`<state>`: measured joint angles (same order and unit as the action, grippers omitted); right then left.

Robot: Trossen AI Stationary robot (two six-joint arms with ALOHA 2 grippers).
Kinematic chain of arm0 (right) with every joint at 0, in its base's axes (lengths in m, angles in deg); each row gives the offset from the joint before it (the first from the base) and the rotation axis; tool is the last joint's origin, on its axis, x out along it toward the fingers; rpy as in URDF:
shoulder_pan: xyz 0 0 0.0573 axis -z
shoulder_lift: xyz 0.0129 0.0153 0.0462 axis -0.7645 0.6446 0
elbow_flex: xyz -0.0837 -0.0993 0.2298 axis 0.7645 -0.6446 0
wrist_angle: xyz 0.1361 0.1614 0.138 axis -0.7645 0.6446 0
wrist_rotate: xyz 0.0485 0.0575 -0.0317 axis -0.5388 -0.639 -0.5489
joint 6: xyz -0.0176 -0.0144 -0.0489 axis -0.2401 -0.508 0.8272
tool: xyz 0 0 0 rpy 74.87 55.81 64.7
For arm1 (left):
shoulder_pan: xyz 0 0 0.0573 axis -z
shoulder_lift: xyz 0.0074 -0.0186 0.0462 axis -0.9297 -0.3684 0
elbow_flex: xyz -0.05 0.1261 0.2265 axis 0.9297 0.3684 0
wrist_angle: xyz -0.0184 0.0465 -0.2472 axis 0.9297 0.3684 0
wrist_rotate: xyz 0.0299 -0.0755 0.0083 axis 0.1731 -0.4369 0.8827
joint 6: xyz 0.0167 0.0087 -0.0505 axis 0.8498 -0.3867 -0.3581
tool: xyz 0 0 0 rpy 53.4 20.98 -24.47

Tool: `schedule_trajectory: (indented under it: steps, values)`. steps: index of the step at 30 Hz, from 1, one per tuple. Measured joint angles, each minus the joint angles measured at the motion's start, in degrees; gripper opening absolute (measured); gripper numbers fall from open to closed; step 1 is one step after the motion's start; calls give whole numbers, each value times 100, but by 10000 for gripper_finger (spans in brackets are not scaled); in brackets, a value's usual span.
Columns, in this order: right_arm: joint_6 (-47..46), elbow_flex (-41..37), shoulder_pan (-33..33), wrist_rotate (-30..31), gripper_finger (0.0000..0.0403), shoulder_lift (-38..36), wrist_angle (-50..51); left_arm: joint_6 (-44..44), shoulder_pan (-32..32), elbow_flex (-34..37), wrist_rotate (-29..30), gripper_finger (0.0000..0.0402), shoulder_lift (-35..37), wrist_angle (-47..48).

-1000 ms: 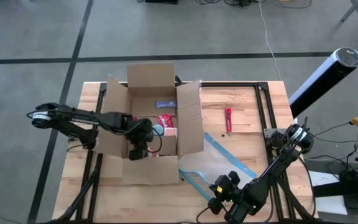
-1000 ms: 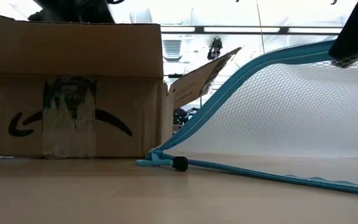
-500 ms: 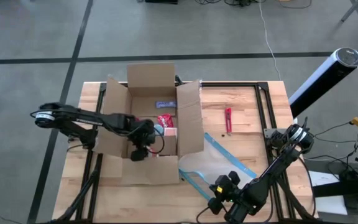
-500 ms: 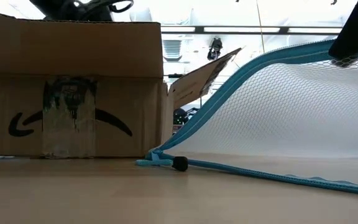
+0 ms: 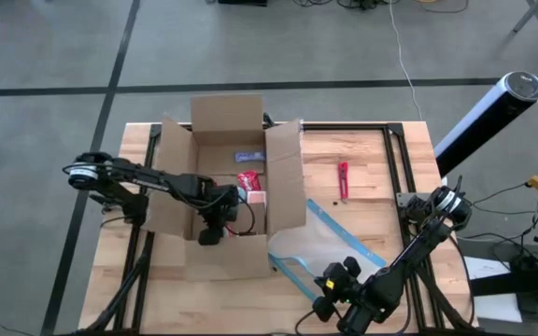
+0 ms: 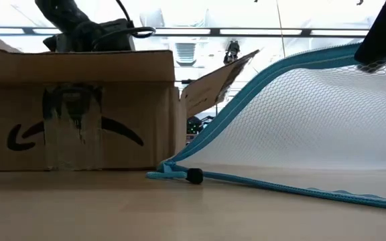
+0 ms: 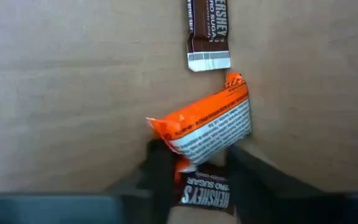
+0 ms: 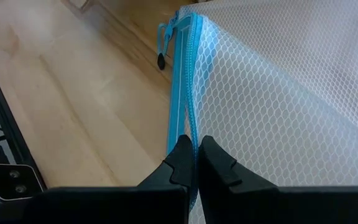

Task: Unpack boxes
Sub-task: Put the orange chocolate bar into the blue transparent zip bag

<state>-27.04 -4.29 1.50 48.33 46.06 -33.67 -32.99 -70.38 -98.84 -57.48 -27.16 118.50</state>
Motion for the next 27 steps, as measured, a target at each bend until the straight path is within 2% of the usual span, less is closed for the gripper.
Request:
schedule_trajectory:
  steps: [2, 5, 27]
  values:
    - [0, 0, 0, 1, 0, 0, 0, -2, -4, 0, 3, 25, 50, -103]
    - [0, 0, 1, 2, 0, 0, 0, -20, 2, -2, 93, 6, 147, -147]
    - [0, 0, 1, 1, 0, 0, 0, -635, -142, -120, 1847, 0, 1921, 364]
